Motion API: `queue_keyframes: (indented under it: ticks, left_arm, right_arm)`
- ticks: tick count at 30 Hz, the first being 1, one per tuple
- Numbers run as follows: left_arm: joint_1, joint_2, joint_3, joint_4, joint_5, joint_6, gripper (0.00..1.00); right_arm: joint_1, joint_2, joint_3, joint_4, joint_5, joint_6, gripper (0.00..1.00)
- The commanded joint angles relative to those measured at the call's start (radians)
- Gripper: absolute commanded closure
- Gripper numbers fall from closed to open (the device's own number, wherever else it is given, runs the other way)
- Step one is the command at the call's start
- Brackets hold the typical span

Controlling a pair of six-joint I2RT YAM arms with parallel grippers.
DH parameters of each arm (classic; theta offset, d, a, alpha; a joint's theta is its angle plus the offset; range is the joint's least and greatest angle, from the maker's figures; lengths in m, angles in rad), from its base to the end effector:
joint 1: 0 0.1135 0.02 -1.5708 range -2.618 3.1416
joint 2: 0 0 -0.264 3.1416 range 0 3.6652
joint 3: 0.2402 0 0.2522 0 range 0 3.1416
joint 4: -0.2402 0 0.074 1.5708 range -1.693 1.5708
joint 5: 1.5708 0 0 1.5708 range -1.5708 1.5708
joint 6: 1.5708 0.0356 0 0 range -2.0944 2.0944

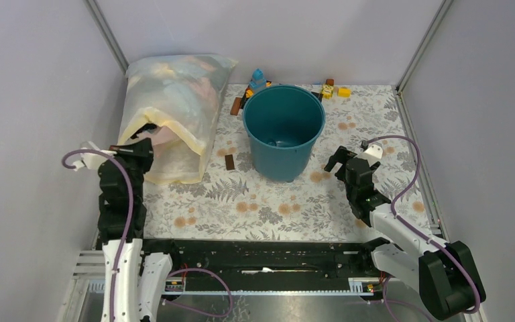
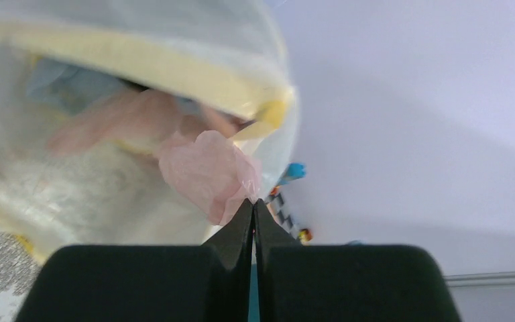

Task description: Put the trash bags into the trash bin

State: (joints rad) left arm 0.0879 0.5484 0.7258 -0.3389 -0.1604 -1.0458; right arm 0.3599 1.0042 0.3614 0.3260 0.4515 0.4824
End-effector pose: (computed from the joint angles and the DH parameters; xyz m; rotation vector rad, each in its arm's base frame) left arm 0.1320 0.0173 0.3359 -1.0463 1.4198 -0.5640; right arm 0.2030 0.0598 0.2044 0.4166 1.8106 0.1587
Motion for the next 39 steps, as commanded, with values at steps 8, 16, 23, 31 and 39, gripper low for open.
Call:
queue_keyframes:
  ticks: [8, 16, 23, 31, 39]
  left_arm:
    - [0.0, 0.01, 0.405, -0.203, 0.053, 0.106, 1.0]
    - [0.0, 0.044, 0.586, -0.21, 0.304, 0.104, 1.0]
    - [0.003, 0.086, 0.656, -0.095, 0.63, 0.023, 1.0]
    - [0.018, 0.088, 0.635, -0.043, 0.785, -0.011, 1.0]
    - [0.025, 0.064, 0.565, -0.022, 0.81, -0.014, 1.0]
  right_arm:
    - [0.005, 0.004, 0.016, 0.025, 0.011, -0.008, 0.0]
    - [0.005, 0.011, 0.023, 0.022, -0.011, -0.018, 0.0]
    - [0.005, -0.019, -0.013, 0.117, -0.251, -0.095, 0.0]
    - [0.005, -0.047, -0.102, 0.343, -0.582, -0.151, 0.0]
    - [0.016, 0.025, -0.118, 0.51, -0.809, -0.158, 0.0]
